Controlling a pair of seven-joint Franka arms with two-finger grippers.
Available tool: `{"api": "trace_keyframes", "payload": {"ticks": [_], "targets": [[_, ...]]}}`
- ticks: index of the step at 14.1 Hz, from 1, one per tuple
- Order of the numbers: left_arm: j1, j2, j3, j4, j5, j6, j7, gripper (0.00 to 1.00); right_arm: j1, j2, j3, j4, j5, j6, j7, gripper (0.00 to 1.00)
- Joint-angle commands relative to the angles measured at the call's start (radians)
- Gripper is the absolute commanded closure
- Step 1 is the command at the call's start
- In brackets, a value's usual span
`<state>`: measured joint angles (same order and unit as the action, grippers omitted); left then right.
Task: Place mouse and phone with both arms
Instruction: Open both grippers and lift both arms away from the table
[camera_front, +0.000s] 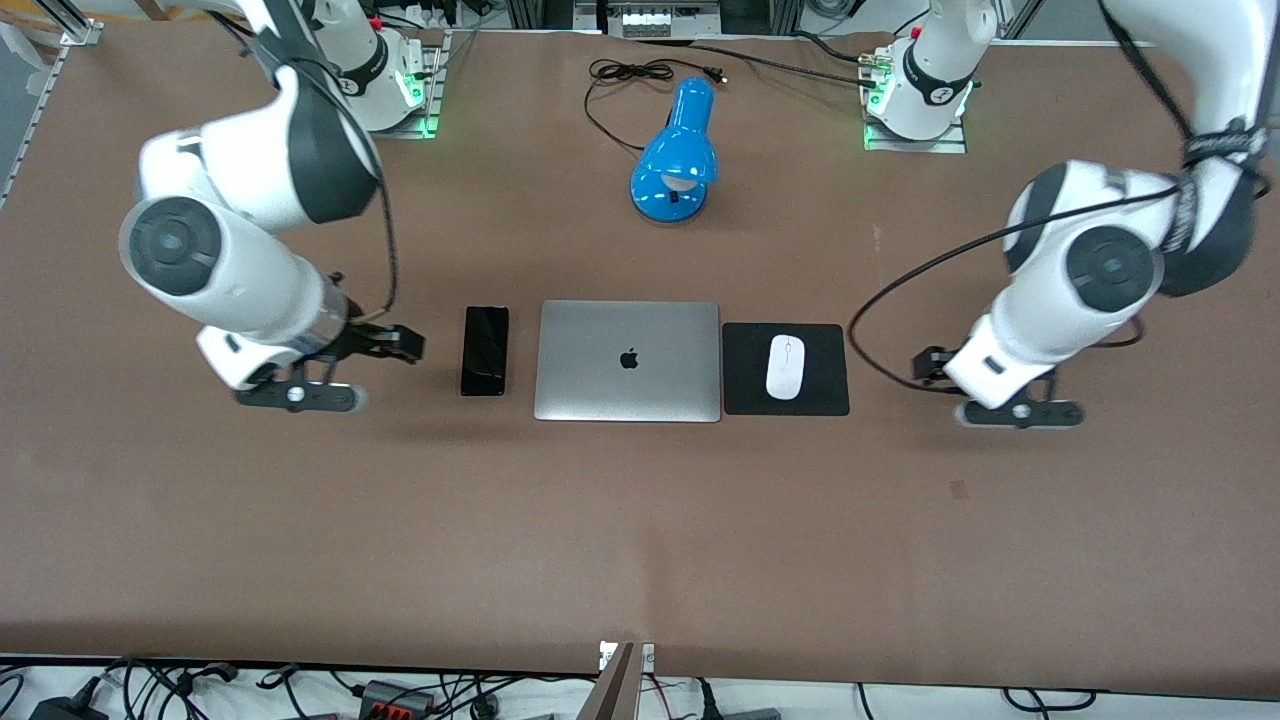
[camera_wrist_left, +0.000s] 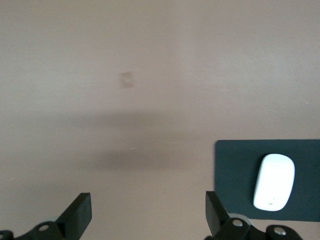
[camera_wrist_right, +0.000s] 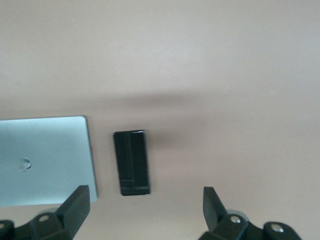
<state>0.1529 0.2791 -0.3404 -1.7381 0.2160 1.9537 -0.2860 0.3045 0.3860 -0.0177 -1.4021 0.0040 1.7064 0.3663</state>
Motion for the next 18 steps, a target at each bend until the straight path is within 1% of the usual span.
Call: {"api": "trace_keyframes", "payload": {"ticks": [1,2,3,4,5,6,8,9,10,11,12,15,18], "targets": [[0.053,-0.092,-0.011,0.03,-0.044,-0.105,0.019,0.0,-0.05,0.021,0.005,0.124,-0.016,-0.105,-0.017,0.0],[0.06,-0.11,-0.006,0.072,-0.067,-0.151,0.037,0.0,-0.071,0.008,0.005,0.135,-0.015,-0.108,-0.026,0.0],[0.062,-0.129,0.003,0.09,-0.078,-0.166,0.071,0.0,-0.086,-0.013,0.005,0.135,-0.016,-0.099,-0.038,0.0],[0.062,-0.156,0.024,0.098,-0.081,-0.17,0.149,0.0,-0.105,-0.03,0.002,0.133,-0.018,-0.097,-0.067,0.0],[0.059,-0.181,0.064,0.1,-0.087,-0.185,0.242,0.0,-0.117,-0.051,-0.001,0.13,-0.019,-0.097,-0.099,0.0],[0.057,-0.196,0.089,0.104,-0.13,-0.212,0.287,0.0,-0.148,-0.065,-0.001,0.124,-0.018,-0.091,-0.131,0.0],[0.051,-0.236,0.17,0.106,-0.223,-0.251,0.304,0.0,-0.249,-0.09,0.024,0.124,-0.012,-0.088,-0.232,0.0],[0.041,-0.244,0.194,0.117,-0.233,-0.265,0.318,0.0,-0.275,-0.101,0.025,0.124,-0.01,-0.09,-0.298,0.0],[0.024,-0.26,0.196,0.146,-0.231,-0.335,0.368,0.0,-0.295,-0.111,0.025,0.124,-0.009,-0.09,-0.355,0.0],[0.017,-0.286,0.19,0.144,-0.228,-0.436,0.386,0.0,-0.297,-0.121,0.018,0.124,-0.007,-0.094,-0.378,0.0],[0.017,-0.299,0.192,0.135,-0.231,-0.446,0.367,0.0,-0.297,-0.136,0.016,0.121,-0.013,-0.1,-0.38,0.0],[0.019,-0.302,0.195,0.108,-0.224,-0.383,0.36,0.0,-0.306,-0.16,0.016,0.072,-0.021,-0.082,-0.385,0.0],[0.017,-0.325,0.19,0.079,-0.222,-0.363,0.358,0.0,-0.314,-0.263,0.016,-0.087,-0.03,-0.001,-0.386,0.0]]}}
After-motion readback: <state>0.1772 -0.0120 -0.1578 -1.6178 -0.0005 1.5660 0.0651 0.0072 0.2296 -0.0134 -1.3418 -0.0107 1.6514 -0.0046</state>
